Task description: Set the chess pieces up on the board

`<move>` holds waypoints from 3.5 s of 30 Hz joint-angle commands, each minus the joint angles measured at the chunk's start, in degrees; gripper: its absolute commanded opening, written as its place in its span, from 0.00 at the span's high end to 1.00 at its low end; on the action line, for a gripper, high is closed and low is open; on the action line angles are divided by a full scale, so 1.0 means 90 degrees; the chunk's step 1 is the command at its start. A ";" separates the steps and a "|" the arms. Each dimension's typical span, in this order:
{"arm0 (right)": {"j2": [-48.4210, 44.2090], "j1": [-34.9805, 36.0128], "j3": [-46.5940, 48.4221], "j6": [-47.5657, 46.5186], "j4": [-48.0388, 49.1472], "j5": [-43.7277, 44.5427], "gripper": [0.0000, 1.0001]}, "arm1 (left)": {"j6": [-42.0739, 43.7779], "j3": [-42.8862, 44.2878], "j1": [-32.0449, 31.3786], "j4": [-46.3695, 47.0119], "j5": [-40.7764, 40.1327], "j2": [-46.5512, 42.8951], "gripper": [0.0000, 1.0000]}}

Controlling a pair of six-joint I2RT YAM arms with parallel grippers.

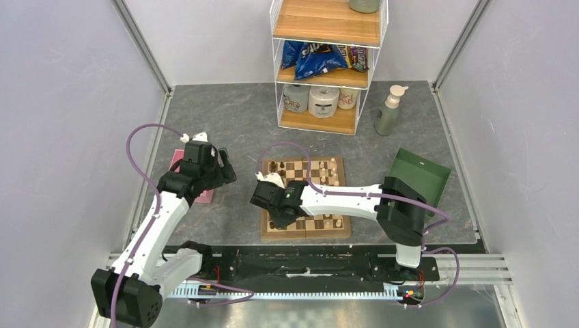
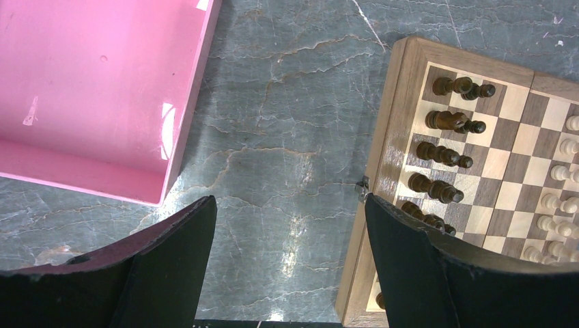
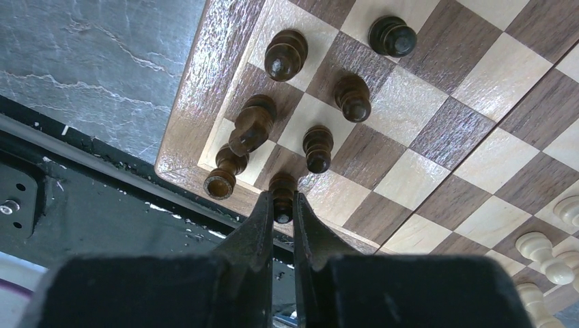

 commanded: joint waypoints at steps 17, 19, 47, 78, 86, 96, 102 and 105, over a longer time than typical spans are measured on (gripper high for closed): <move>-0.0541 0.0019 0.0164 -0.0078 -0.0074 0.0251 0.56 | 0.0219 0.0014 0.0020 0.0174 -0.0054 -0.0063 0.09; -0.0681 0.0019 0.0124 -0.0078 -0.0075 0.0325 0.55 | 0.0206 0.0017 0.0025 0.0175 -0.0069 -0.0057 0.08; -0.3154 -0.1536 -0.1310 0.0218 -0.0399 0.2455 0.11 | 0.0036 0.0014 0.0015 0.0067 -0.0335 -0.0141 0.06; -0.6614 -0.5855 -0.2192 -0.1282 -0.0775 0.1411 0.03 | -0.0020 0.0086 0.0015 0.0144 -0.0450 -0.0380 0.04; -0.5560 -0.5937 -0.1541 -0.1064 -0.0804 0.0802 0.03 | 0.0004 0.0006 0.0013 0.0389 -0.0899 -0.1314 0.03; -0.5988 -0.5940 -0.2073 -0.0375 -0.0310 0.0734 0.03 | 0.0313 0.2295 0.0014 0.0040 -0.0593 -0.0829 0.03; -0.6390 -0.5948 -0.1843 -0.0419 -0.0534 0.1338 0.03 | 0.0333 0.2487 0.0015 0.0018 -0.0587 -0.0670 0.03; -0.6462 -0.5949 -0.1911 -0.0456 -0.0524 0.1296 0.03 | 0.0288 0.2556 0.0014 -0.0103 -0.0687 -0.0622 0.03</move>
